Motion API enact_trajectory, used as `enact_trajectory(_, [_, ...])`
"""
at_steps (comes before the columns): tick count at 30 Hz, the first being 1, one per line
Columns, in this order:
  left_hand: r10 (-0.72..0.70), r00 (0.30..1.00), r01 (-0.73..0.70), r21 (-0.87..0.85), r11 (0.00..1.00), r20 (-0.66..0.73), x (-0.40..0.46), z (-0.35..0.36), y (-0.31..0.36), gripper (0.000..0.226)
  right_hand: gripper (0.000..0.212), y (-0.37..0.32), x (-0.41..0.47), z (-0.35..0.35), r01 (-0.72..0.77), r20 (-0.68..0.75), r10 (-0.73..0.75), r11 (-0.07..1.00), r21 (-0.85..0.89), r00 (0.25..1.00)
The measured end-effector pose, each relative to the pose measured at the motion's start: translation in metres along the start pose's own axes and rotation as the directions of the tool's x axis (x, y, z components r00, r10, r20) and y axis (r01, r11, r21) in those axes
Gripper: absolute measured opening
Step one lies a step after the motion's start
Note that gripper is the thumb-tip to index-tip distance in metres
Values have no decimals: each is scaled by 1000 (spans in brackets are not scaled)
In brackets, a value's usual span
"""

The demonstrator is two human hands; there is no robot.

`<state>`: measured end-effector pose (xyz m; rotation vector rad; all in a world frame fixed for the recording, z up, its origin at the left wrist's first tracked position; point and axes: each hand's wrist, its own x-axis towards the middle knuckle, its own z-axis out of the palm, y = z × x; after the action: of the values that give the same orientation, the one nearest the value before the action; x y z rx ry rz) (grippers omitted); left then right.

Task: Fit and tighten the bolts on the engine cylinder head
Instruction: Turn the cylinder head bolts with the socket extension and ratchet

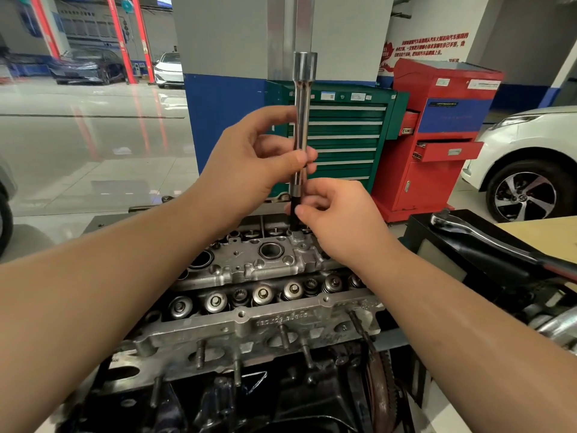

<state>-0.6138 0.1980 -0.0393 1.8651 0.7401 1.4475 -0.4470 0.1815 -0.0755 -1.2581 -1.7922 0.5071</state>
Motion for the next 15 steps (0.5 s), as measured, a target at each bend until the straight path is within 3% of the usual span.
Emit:
enact_trajectory(2, [-1,1000,2,-26,1000,19,0,2,-1,41,12,0,1,0,-16,-8,16,1000,-18,1000])
enact_trajectory(7, [28,997,-19,124,992,-67,3,1,-1,39,17,0,2,1,-36,-34,36,999,-19,999])
enact_trajectory(15, [9,1000,-9,-28,1000,12,-1,0,3,37,7,-3,-1,-1,-41,6,41,999,29,999])
